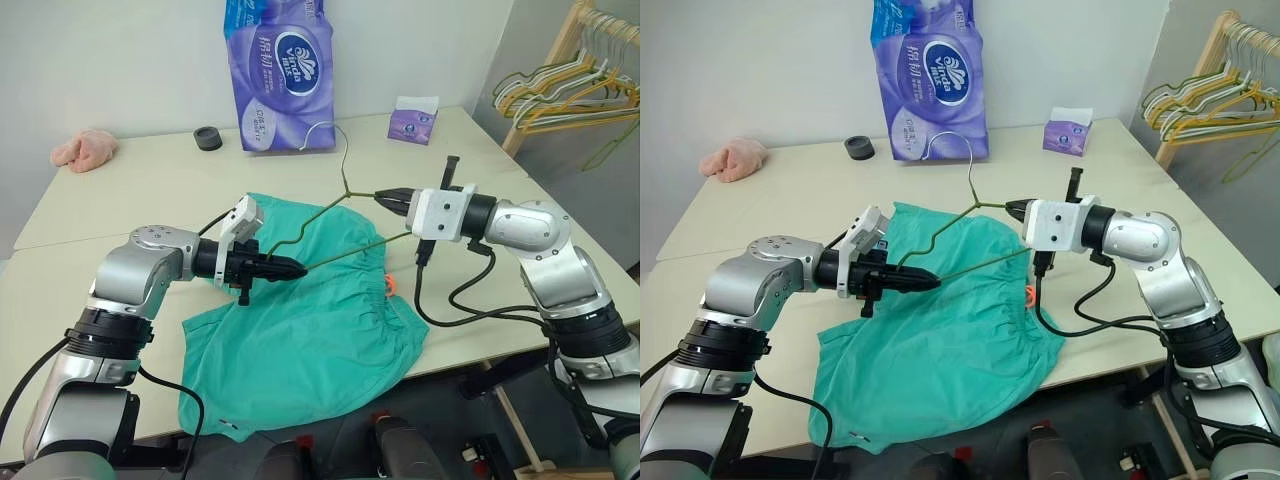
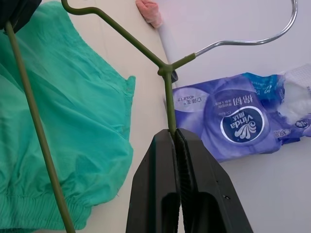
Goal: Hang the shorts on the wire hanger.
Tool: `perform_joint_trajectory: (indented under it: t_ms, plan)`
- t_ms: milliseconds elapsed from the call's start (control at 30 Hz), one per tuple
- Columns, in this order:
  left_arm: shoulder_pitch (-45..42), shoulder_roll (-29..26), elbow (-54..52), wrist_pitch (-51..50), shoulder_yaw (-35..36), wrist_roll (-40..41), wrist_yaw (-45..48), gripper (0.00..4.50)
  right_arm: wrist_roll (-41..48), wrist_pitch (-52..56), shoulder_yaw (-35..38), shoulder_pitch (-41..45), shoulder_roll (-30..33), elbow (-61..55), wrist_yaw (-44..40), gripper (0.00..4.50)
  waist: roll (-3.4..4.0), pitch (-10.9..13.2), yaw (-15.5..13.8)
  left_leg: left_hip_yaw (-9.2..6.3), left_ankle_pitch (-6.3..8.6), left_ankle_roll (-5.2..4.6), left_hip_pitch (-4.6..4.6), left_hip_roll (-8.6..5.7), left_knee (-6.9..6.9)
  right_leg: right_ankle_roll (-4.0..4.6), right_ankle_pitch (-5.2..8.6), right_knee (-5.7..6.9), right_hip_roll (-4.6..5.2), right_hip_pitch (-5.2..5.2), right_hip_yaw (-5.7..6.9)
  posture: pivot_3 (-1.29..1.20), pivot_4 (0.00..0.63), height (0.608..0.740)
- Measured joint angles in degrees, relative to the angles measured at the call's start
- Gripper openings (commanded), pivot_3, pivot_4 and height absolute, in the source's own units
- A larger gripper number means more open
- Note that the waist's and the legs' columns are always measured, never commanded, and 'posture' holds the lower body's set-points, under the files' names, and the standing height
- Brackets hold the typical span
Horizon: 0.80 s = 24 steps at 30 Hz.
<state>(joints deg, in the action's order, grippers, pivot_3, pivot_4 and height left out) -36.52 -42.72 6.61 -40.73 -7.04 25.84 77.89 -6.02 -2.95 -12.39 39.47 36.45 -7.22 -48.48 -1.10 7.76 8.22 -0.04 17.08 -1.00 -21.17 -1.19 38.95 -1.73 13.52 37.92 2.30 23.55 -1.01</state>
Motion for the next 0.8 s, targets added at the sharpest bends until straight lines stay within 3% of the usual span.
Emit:
perform_joint_trajectory:
  t_ms: [200, 367, 567, 800]
  plan:
    - [0.0, 0.15, -0.16, 1.03, -0.1, -1.26, -2.09, 0.0, 0.75, 0.66, -0.09, -1.62, 0.64, -3.08, -1.67, 2.35, 0.0, 0.0, -0.05, -0.01, 0.0, 0.0, 0.0, 0.0, 0.0, 0.0, 0.0, 0.0, 0.0, -0.01, 0.0, -0.21, 0.123, 0.74]
    - [1.02, -0.33, -0.42, 6.19, -0.47, -4.57, -3.34, 0.0, 7.61, 14.83, 4.11, -5.29, 5.07, -8.48, -5.25, 4.05, -0.01, 0.03, -0.29, 0.01, 0.0, 0.0, -0.02, -0.01, 0.0, 0.0, 0.0, -0.04, 0.08, -0.01, -0.01, -0.22, 0.125, 0.74]
    - [1.06, -2.34, -2.5, 13.53, -1.71, -9.02, -3.18, 0.0, 15.22, 35.39, 8.84, -5.23, 10.06, -12.93, -7.0, 4.05, -0.02, 0.05, -0.24, -0.02, 0.01, -0.01, 0.0, 0.0, -0.02, 0.02, 0.01, -0.05, 0.11, -0.02, 0.03, -0.23, 0.125, 0.74]
    - [0.59, -2.61, -5.17, 13.56, -1.77, -9.02, -1.84, 0.0, 16.16, 42.31, 1.06, -3.81, 10.03, -10.38, -9.46, 4.05, -0.01, 0.08, 0.11, 0.03, 0.01, -0.01, 0.0, 0.0, -0.02, 0.0, 0.02, -0.05, 0.03, -0.01, 0.0, -0.21, 0.121, 0.74]
